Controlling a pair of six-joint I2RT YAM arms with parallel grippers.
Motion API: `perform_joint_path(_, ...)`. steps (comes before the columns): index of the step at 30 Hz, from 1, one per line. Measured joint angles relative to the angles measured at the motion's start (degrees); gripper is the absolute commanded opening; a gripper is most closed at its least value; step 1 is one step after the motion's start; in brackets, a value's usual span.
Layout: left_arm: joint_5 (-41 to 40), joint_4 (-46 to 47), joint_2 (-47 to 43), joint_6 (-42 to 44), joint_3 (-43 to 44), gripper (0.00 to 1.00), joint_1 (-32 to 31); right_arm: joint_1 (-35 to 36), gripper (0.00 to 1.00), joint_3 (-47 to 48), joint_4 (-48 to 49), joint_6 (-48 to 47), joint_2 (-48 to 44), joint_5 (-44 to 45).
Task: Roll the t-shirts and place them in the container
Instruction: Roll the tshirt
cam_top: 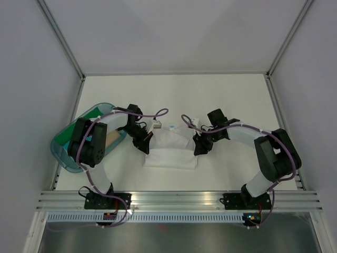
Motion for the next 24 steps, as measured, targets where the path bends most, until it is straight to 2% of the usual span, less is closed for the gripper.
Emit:
perform_joint_path(3,-0.92,1.09,0.35,-1.03,0.0,0.18,0.0,0.0,0.32,0.0,1.22,1.22,0.63,-0.33)
perform_joint_path(4,-1.27,1.46,0.37,-1.6,0.0,0.2,0.0,0.02,0.23,0.0,1.66,1.75,1.01,-0.31)
perform_joint_path(5,-1.77,1.92,0.37,-2.08,0.0,0.25,0.0,0.02,0.2,0.0,2.03,2.19,1.46,-0.31)
perform_joint_path(7,-2.82,3.19,0.39,-3.41,0.0,0.29,0.0,0.0,0.13,0.37,2.43,3.26,2.97,-0.28)
perform_joint_path(13,-5.51,7.1,-0.04,-7.52,-0.07,0.36,0.02,-0.44,0.11,2.4,2.47,6.19,6.43,-0.31)
perform_joint_path(17,-8.11,10.25,-2.01,-8.7,-0.83,0.37,0.04,-0.68,0.12,2.4,2.73,7.45,6.43,-0.2)
perform_joint_path(21,-11.26,13.31,-7.63,-9.09,-1.7,0.4,0.04,-0.7,0.12,2.4,2.89,8.59,6.43,0.28)
perform_joint_path(24,-13.03,17.05,-14.08,-8.79,-2.67,0.47,-0.09,-0.7,0.12,2.45,2.91,9.6,6.43,0.81)
